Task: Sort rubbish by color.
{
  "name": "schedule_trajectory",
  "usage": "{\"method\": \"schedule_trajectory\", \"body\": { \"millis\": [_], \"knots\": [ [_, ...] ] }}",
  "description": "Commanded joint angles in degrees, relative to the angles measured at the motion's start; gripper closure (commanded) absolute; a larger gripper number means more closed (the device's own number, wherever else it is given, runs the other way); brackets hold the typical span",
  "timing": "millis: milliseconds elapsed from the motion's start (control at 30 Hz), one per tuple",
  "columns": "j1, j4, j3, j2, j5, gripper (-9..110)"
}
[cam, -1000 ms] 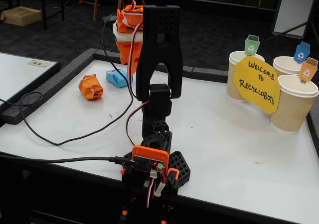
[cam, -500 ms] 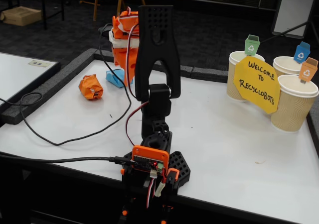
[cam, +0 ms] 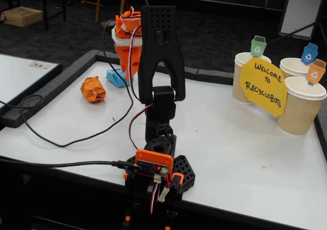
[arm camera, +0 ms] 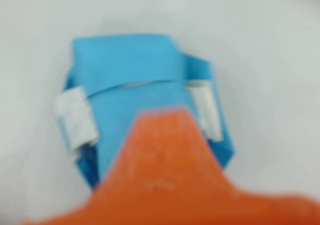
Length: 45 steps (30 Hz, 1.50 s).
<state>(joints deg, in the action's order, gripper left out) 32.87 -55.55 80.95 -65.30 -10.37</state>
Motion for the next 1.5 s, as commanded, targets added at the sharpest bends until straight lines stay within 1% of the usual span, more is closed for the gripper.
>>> {"method": "schedule_trajectory", "body": {
  "millis": [0,267,567,733,1067,1467],
  "knots": [
    [-1.7,-0.4,-5.5,-4.6,-1.2,101],
    [-1.8,-2.8,-5.5,-9.2,-1.2,101],
    [0.8,-4.7,-6.9,-8.7,-1.2,77],
    [1.7,-4.7,-8.3,-7.1,-1.2,69],
    [4.3,-5.0,-13.1,-3.3,-1.2,68],
    [4.9,-5.7,-20.9,6.5,-1.2,68]
  ]
}}
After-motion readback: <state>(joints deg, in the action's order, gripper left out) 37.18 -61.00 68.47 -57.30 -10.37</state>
